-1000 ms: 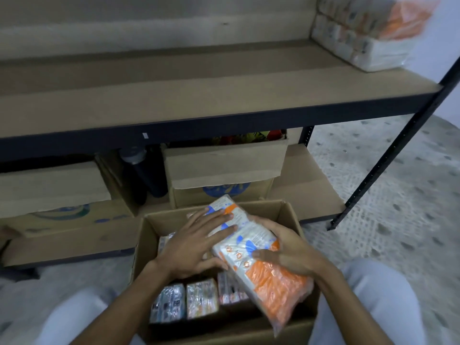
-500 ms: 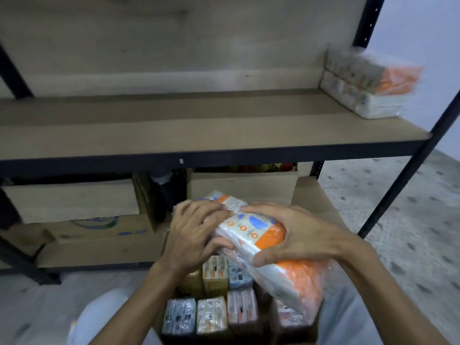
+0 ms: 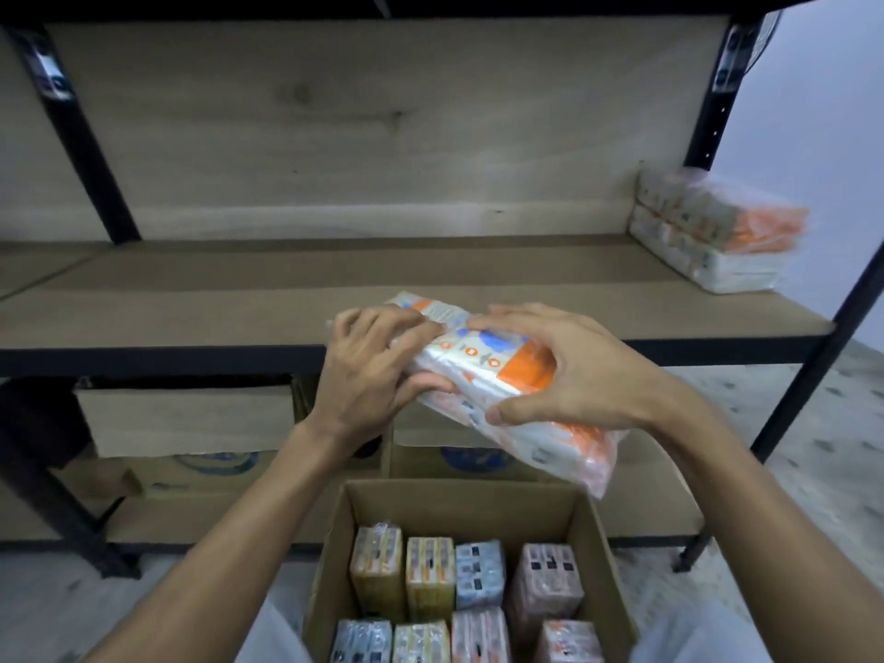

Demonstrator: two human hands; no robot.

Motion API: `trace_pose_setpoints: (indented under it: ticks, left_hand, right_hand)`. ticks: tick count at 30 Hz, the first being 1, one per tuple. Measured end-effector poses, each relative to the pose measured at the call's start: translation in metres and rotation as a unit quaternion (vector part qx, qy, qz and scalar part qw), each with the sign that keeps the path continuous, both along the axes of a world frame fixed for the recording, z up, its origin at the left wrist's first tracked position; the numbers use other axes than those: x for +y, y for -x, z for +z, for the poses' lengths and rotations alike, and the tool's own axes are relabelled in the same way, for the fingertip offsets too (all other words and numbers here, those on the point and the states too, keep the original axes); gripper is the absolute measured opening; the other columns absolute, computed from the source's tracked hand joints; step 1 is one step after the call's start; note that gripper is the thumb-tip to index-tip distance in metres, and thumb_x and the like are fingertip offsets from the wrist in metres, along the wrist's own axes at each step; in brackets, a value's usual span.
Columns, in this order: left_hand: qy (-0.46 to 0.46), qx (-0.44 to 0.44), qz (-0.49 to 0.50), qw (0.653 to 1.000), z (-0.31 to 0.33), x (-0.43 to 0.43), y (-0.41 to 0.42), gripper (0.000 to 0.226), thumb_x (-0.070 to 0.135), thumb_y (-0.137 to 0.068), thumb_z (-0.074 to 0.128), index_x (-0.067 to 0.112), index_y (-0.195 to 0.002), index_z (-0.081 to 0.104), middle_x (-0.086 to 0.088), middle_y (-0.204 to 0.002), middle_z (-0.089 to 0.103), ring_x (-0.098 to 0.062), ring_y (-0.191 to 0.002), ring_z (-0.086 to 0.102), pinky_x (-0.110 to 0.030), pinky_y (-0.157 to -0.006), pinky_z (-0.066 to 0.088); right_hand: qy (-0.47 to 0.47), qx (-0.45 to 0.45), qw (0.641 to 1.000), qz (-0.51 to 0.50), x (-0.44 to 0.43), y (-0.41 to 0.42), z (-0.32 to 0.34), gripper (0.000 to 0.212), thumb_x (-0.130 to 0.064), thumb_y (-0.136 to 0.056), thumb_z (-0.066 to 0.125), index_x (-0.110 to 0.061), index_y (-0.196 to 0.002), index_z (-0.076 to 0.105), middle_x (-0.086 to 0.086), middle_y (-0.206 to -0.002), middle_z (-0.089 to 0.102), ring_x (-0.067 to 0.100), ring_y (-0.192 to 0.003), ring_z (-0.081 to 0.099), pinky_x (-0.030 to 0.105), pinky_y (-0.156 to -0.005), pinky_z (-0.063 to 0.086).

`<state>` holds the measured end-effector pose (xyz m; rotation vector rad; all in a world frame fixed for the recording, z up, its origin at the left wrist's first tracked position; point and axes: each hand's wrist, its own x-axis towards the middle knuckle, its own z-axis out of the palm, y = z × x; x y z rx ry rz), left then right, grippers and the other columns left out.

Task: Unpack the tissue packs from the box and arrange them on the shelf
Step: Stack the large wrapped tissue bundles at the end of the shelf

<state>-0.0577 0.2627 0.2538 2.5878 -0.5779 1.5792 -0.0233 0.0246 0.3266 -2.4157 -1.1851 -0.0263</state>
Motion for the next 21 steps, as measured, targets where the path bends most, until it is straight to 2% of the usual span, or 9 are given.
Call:
trace_pose_setpoints:
  ticks: [4,9,11,13,17,21]
  left_hand:
    - [-0.001,0.041,0.02,0.999,0.017,0.01,-0.028,0.053,0.062,-0.094,0.035,0.02,-0.12,0.054,-0.008,-0.115,0.063,-0.025,-0.107,0.055,-0.039,-0.091,0.033]
    - [0.012,0.1,0.051,0.994,0.025,0.018,-0.061,0.058,0.062,-0.094,0.033,0.019,-0.127,0.056,-0.003,-0.124,0.059,-0.022,-0.115,0.051,-0.035,-0.097,0.029]
    - [0.023,0.12,0.057,0.991,0.023,0.02,-0.073,0.06,0.062,-0.093,0.033,0.019,-0.128,0.056,-0.001,-0.125,0.058,-0.019,-0.117,0.05,-0.033,-0.097,0.029]
    - [0.037,0.134,0.059,0.989,0.018,0.023,-0.086,0.057,0.06,-0.092,0.037,0.02,-0.127,0.057,0.0,-0.124,0.059,-0.017,-0.116,0.049,-0.031,-0.097,0.028]
    - [0.054,0.162,0.075,0.982,0.003,0.031,-0.11,0.051,0.054,-0.091,0.044,0.022,-0.129,0.056,0.0,-0.128,0.057,-0.019,-0.118,0.05,-0.028,-0.1,0.026]
    - [0.076,0.185,0.075,0.977,-0.003,0.037,-0.133,0.053,0.056,-0.092,0.039,0.026,-0.134,0.051,0.002,-0.136,0.051,-0.018,-0.127,0.044,-0.034,-0.111,0.023]
  right_hand:
    - [-0.022,-0.032,0.999,0.0,0.012,-0.03,0.012,0.085,-0.061,-0.058,0.071,-0.045,-0.137,0.045,-0.015,-0.149,0.038,0.002,-0.134,0.035,0.022,-0.106,0.028]
    - [-0.017,-0.031,0.999,-0.012,0.027,-0.074,0.019,0.087,-0.067,-0.053,0.068,-0.046,-0.135,0.048,-0.013,-0.151,0.038,0.006,-0.136,0.036,0.026,-0.11,0.029]
    - [-0.008,-0.024,1.0,-0.005,0.032,-0.092,0.019,0.079,-0.054,-0.062,0.077,-0.043,-0.135,0.049,-0.011,-0.15,0.039,0.005,-0.136,0.035,0.02,-0.103,0.028]
    - [0.014,-0.021,1.0,-0.003,0.038,-0.11,0.016,0.075,-0.047,-0.068,0.079,-0.045,-0.136,0.048,-0.012,-0.151,0.037,0.007,-0.135,0.036,0.019,-0.099,0.027]
    - [0.049,-0.003,0.999,-0.006,0.05,-0.141,0.006,0.073,-0.049,-0.072,0.075,-0.05,-0.137,0.043,-0.013,-0.153,0.033,0.011,-0.135,0.036,0.022,-0.099,0.027]
    - [0.057,-0.001,0.998,-0.012,0.057,-0.162,-0.002,0.074,-0.05,-0.075,0.072,-0.049,-0.141,0.037,-0.011,-0.157,0.025,0.013,-0.139,0.031,0.025,-0.105,0.025]
